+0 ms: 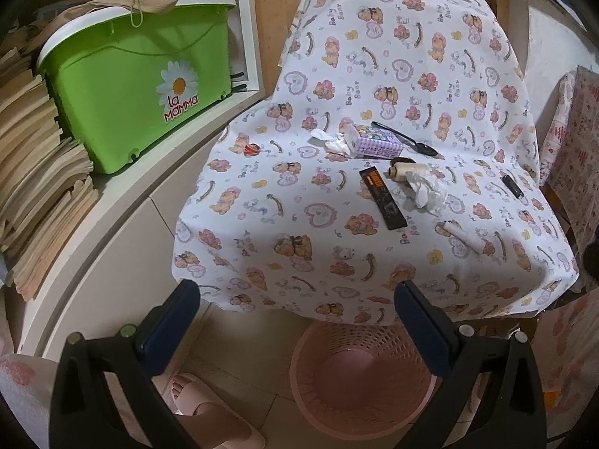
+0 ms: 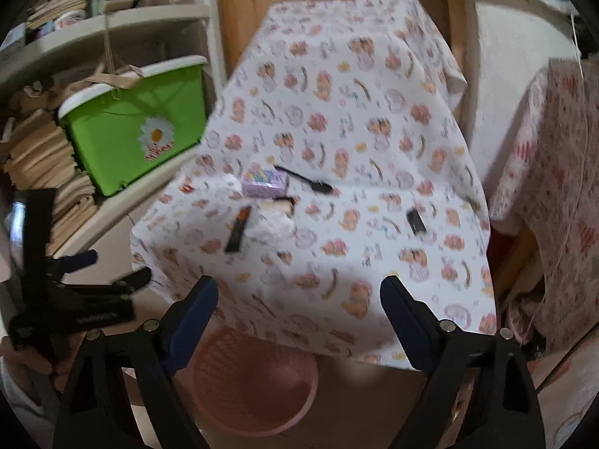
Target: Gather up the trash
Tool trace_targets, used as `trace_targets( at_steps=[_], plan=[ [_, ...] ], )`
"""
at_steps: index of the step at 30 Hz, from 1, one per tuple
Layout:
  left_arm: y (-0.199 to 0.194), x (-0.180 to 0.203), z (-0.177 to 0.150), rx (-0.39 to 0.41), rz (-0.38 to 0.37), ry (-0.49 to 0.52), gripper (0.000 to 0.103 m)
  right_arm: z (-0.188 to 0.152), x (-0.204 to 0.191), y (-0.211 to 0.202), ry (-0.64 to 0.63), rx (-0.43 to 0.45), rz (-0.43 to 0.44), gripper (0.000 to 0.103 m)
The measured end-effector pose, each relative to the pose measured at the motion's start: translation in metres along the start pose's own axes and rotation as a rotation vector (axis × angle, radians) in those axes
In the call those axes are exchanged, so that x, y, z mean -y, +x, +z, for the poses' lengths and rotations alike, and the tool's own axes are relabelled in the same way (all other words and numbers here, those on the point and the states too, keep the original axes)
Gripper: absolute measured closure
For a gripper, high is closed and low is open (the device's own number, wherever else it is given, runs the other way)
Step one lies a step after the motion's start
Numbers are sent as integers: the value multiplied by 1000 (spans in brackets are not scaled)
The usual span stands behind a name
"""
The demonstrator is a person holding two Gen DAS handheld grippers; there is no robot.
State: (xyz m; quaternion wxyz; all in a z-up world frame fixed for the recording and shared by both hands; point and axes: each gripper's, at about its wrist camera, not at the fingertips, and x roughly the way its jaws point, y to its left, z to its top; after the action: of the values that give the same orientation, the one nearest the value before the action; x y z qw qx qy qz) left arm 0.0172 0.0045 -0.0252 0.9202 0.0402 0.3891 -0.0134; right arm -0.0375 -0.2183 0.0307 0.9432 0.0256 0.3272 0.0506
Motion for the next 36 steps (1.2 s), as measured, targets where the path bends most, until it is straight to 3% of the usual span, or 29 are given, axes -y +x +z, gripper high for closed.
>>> trace_targets(
  at_steps=[3,5,7,15,19,26,32,36],
  plan=[
    [2,1,0,-4,-4,-6,0,2,-4,-2,-9,0,23,19],
    [2,1,1,1,-3,-5,0,2,-3,1,-1,-7,13,25],
    [3,2,2,2,5,-6,0,0,-1,7,19,-27,-4,40],
    [8,0,4,-10,26,-29,0,-15,16,24,64,-86,-51,64],
    [12,5,4,15,87,-5,0,-21,10,33,20,-118,-94,64],
    [8,6,4,58,124,21,0,-22,12,38,57,-153,0,64],
    [7,0,5,5,55,-14,0,-21,10,30,40,-110,-16,63],
    [7,3,3,-17,50,13,0,-19,9,26,41,-114,-9,51]
  ],
)
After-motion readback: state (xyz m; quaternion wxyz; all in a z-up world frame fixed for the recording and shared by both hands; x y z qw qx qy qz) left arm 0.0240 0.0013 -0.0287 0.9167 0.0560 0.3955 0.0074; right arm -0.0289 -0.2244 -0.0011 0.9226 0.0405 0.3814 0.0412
